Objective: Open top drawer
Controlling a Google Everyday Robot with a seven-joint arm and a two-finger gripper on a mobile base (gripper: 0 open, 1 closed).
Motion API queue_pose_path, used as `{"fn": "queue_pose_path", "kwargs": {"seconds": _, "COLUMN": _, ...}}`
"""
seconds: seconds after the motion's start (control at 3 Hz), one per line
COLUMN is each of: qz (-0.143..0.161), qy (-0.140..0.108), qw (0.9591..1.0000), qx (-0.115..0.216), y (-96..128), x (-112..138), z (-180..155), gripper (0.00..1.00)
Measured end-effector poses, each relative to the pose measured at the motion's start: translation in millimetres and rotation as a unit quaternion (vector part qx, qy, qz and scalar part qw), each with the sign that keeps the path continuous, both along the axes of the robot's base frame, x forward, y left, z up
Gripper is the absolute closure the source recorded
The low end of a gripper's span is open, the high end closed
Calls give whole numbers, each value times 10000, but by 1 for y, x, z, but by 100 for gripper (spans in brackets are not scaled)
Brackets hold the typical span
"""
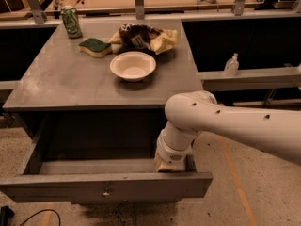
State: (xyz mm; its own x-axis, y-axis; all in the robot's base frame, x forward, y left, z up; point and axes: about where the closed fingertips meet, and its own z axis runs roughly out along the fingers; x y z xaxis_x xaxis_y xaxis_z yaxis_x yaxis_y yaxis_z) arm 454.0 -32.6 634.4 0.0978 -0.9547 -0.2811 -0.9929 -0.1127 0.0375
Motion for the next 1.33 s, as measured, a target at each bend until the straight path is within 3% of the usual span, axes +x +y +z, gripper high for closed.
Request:
{"fn": "queue_pose_path", "kwargs": {"seconds": 0.33, "qz": 40, "qy": 523, "qw": 9986, "qx": 49, "y": 2, "x": -32, "z": -4, "gripper": 100}}
{"fn": "queue_pose_path", "kwargs": {"seconds": 0.67, "qz": -10, "qy": 682, "qw": 9975, "qx": 173, "y": 2, "x": -41, "z": 3, "gripper": 100}}
{"fn": "queue_pose_path", "kwargs": {"seconds": 1.33, "qz": -522, "qy": 100, "qw": 9974, "qx": 483, "y": -29, "x": -22, "z": 66, "gripper": 100}}
